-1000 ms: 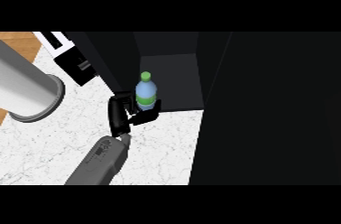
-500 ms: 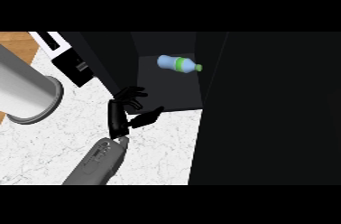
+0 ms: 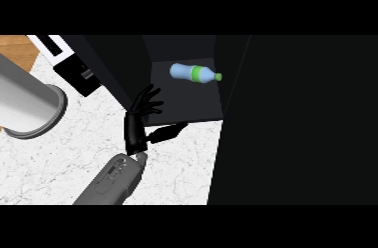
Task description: Pick up the bottled water, place it into the cabinet and close the cabinet
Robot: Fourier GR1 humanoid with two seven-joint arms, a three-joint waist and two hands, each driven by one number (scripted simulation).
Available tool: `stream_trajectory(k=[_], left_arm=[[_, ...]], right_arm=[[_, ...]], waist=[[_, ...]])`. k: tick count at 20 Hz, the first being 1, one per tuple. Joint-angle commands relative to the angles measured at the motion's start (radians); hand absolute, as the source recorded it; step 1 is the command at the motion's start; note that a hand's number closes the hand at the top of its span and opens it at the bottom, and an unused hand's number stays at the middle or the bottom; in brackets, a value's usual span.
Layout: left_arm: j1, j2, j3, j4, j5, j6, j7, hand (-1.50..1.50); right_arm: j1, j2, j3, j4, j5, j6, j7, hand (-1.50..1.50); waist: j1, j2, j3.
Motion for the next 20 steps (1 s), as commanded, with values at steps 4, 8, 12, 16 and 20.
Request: stream_trajectory(k=[4,8,12,16,20], left_arm=[[-0.318,-0.016,0.072,0.097,0.073,-0.189,0.057,-1.5],[-0.406,-0.043,0.121,0.131,0.149,-0.366,0.005,-1.5],[-0.489,-0.079,0.19,0.251,0.196,-0.504,-0.087,-1.5],[-0.491,-0.095,0.2,0.301,0.258,-0.591,-0.147,-1.5],[-0.456,-0.089,0.228,0.248,0.267,-0.627,-0.105,-1.5]], right_arm=[[0.007,-0.005,-0.026,-0.015,-0.028,0.01,0.0,-1.5],[0.037,-0.024,-0.028,-0.037,-0.024,0.022,-0.011,-1.5],[0.069,-0.03,-0.042,-0.062,-0.009,0.013,-0.015,-1.5],[0.053,-0.03,-0.081,-0.105,-0.007,0.002,0.043,-1.5],[0.133,-0.013,-0.009,-0.092,0.054,0.002,-0.025,-1.5]], waist=[[-0.02,0.023,-0.013],[-0.017,0.022,-0.013],[0.015,0.015,-0.012],[0.045,0.008,-0.012],[0.067,-0.002,-0.011]])
